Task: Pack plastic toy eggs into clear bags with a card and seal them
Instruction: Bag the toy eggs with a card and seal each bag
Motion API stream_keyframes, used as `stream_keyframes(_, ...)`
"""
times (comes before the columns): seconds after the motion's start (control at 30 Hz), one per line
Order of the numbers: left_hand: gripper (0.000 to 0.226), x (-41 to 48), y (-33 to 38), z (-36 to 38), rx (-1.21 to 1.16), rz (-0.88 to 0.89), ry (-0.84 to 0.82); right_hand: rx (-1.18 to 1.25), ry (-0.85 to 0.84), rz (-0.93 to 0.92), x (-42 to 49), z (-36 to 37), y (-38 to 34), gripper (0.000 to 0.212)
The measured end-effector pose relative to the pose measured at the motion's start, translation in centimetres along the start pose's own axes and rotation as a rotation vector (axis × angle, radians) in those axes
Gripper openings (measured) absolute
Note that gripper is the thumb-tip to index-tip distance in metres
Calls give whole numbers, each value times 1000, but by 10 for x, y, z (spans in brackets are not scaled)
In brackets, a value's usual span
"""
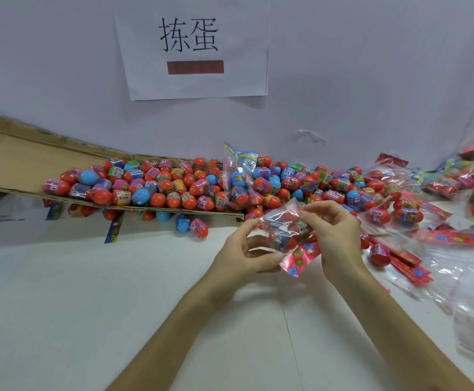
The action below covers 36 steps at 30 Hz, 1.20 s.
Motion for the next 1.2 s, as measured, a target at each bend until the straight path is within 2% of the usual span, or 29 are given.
stream_keyframes(0.1,52,-1,-1,6,-73,-79,-15,-126,48,-191,-5,1,-2,16)
stream_keyframes(0.2,32,1,-1,4,8,-54,86,-139,-12,-226,-10,6,0,15)
stream_keyframes(0.3,35,2,1,0,16,-36,106,-86,-63,-125,-9,5,-1,15)
stream_keyframes(0.43,52,0,2,-2,-82,-46,74,146,-205,159,-8,5,-4,19)
stream_keyframes(0.5,56,-1,1,-6,-135,-65,44,185,-259,254,-8,5,-6,20)
stream_keyframes(0.67,51,-1,1,-11,-207,-85,-4,223,-333,373,-8,5,-7,17)
stream_keyframes(0.77,53,0,1,-14,-239,-90,26,215,-391,413,-8,6,-8,11)
stream_keyframes(0.87,60,2,0,-14,-238,-65,91,173,-435,349,-9,7,-13,17)
stream_keyframes(0.97,71,5,1,-14,-201,-26,178,100,-524,310,-12,6,-15,38)
stream_keyframes(1.0,69,5,1,-15,-207,-13,204,95,-524,286,-13,7,-15,40)
stream_keyframes(1.07,63,5,1,-17,-197,-1,292,122,-442,205,-12,6,-13,30)
stream_keyframes(1.13,46,5,-5,-23,-95,5,449,75,-281,8,-12,3,-14,17)
stream_keyframes(1.2,31,6,-4,-27,-48,-10,529,-75,-151,-330,-12,-1,-16,17)
Point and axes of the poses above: each hand's wrist, its own x-axis towards the middle knuckle, its own z-axis out of the palm, y = z × x, the point moved 1 cm from there along x, towards the middle knuckle, and after that the axes turned 13 degrees about z, right-handed, at the moved point
